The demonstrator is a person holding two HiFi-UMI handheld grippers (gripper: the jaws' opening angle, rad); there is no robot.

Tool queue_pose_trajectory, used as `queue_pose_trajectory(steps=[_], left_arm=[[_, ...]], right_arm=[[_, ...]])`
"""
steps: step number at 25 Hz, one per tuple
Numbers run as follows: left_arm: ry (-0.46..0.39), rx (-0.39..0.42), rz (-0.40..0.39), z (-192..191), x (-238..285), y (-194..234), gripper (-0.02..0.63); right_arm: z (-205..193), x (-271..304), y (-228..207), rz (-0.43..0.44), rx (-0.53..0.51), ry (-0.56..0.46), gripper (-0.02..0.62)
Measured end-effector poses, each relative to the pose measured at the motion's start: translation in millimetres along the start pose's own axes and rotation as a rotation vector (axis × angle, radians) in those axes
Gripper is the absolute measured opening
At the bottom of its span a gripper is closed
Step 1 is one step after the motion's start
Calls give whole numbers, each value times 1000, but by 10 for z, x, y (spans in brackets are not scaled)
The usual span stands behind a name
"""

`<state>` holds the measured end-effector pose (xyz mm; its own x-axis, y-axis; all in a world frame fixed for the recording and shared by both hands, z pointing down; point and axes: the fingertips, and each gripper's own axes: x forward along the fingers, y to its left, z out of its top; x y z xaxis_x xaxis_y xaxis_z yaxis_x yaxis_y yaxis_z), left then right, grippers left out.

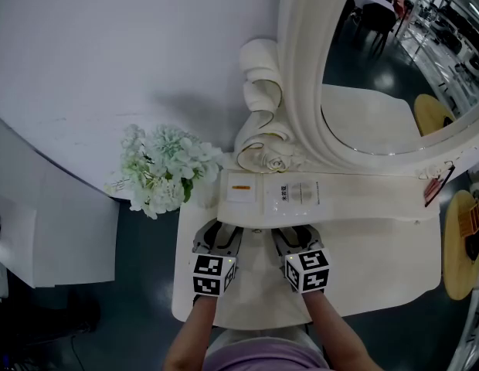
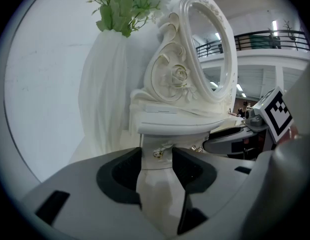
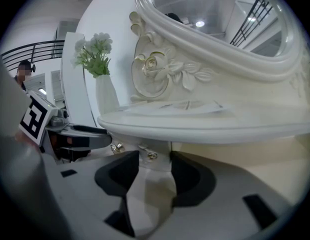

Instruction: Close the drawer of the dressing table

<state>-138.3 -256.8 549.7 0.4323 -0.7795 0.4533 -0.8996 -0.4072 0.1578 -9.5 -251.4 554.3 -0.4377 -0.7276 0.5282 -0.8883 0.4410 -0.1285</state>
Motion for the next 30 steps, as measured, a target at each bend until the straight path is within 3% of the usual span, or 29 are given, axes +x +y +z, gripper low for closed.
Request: queue_pose_trajectory(steps=[20,30], left_arm=[[-57,-30,27,68,-311,-75,138],[-109,-31,31,85,-697,-208,81]], right_arm=[[32,-461,54,-39,66,-80,206],[83,-838,257,-12,46,-147,119]])
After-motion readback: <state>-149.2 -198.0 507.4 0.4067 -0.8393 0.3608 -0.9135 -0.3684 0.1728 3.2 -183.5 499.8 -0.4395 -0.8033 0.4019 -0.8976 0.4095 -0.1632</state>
